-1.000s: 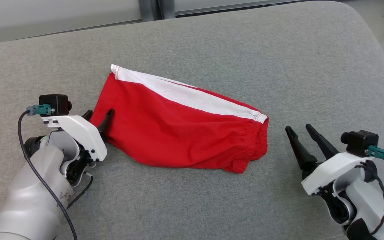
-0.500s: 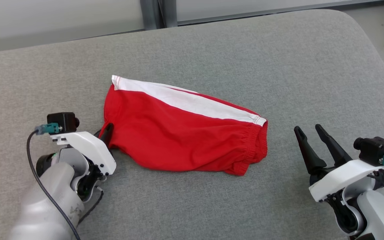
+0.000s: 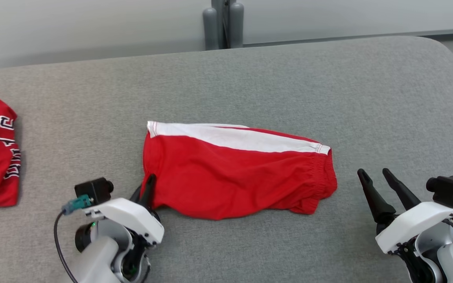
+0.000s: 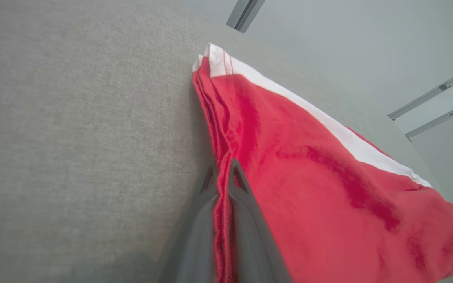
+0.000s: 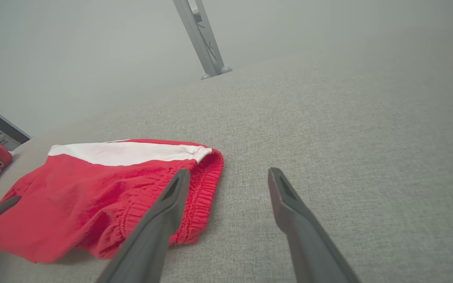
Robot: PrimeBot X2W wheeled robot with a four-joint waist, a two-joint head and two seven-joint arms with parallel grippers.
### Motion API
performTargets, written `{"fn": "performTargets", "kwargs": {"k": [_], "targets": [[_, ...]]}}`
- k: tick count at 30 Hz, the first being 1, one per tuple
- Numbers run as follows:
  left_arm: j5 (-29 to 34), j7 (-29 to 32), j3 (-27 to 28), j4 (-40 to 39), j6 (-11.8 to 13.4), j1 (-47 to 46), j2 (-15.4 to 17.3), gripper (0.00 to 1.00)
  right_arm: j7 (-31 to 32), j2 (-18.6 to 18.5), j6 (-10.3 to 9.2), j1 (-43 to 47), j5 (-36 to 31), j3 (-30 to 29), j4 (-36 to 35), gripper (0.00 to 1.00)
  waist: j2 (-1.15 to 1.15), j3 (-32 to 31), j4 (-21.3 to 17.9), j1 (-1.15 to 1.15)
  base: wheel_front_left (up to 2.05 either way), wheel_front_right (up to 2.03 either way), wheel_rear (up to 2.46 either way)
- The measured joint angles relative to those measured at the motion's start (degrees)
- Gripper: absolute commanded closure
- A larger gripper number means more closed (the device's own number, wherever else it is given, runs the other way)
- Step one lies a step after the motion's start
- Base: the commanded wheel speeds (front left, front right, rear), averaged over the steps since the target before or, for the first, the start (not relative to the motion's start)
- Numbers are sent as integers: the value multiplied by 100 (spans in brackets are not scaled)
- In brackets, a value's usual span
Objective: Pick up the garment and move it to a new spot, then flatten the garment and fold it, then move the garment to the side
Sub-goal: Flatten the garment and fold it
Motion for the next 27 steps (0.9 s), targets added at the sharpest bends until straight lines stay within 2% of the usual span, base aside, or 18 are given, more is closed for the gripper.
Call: {"fn": "performTargets", "kwargs": {"k": [8, 15, 17, 18, 19, 27], "targets": [[1, -116, -16, -992, 511, 738, 10, 100, 745, 119, 0, -27, 98, -120, -13, 0, 0, -164, 224, 0, 0, 0, 0], [0, -98, -29, -1346, 745, 992, 70, 100, 1081, 278, 0, -220, 186, -156, 127, 0, 0, -277, 339, 0, 0, 0, 0], [1, -122, -10, -1399, 779, 1012, 71, 47, 1127, 333, 0, -280, 143, -148, 192, 0, 0, -311, 365, 0, 0, 0, 0], [9, -155, 2, -1423, 801, 1013, 73, 4, 1167, 358, 0, -305, 107, -133, 235, 0, 0, -328, 381, 0, 0, 0, 0], [37, -188, 15, -1454, 811, 1013, 77, 0, 1199, 386, 0, -327, 69, -124, 288, 0, 0, -346, 399, 0, 0, 0, 0], [412, -330, 8, -1695, 959, 1022, 248, 0, 1400, 563, -1, -393, -259, -210, 769, 0, 0, -456, 590, 0, 0, 0, 0]]}}
